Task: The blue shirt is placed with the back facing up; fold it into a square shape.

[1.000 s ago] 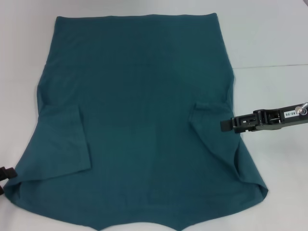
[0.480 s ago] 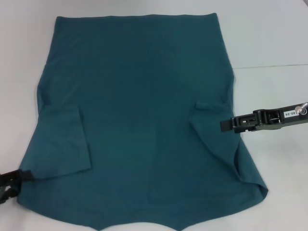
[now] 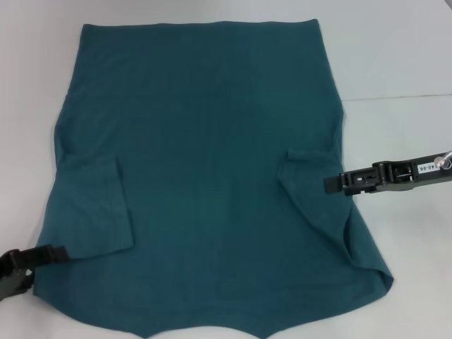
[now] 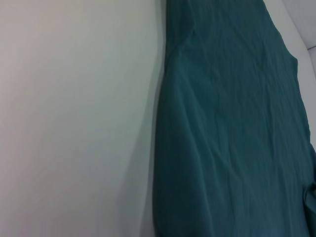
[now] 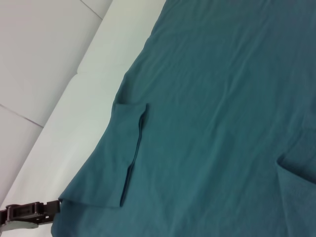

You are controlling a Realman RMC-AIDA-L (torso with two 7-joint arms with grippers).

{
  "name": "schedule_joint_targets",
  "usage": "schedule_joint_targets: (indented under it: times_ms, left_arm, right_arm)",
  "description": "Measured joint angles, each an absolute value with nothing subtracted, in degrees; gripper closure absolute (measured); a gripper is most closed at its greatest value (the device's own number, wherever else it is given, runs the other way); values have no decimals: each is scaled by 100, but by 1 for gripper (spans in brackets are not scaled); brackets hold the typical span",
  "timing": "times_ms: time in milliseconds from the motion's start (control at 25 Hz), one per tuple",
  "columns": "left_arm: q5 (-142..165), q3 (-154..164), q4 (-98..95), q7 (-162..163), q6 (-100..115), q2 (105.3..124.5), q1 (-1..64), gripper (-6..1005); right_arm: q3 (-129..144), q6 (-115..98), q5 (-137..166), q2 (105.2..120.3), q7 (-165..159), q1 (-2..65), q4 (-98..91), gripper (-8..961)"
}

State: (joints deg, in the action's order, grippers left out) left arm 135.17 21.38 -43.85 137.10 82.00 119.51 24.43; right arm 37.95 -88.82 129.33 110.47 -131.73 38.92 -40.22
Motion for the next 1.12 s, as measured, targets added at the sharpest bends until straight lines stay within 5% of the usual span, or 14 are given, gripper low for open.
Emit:
schedule_joint_targets:
  times_ms: [480,1120]
  left_arm:
    - [13502,2198,-4388,13717,8222,11953,2490,328]
    - [13518,2206,-4391,13674,8223,11944,2518,885]
  right_arm:
    - [3797,-8897,12898,11048,-13165,3912,-4016,187]
    - [3833,-8974,12930,10981,-13166,3845,-4041,188]
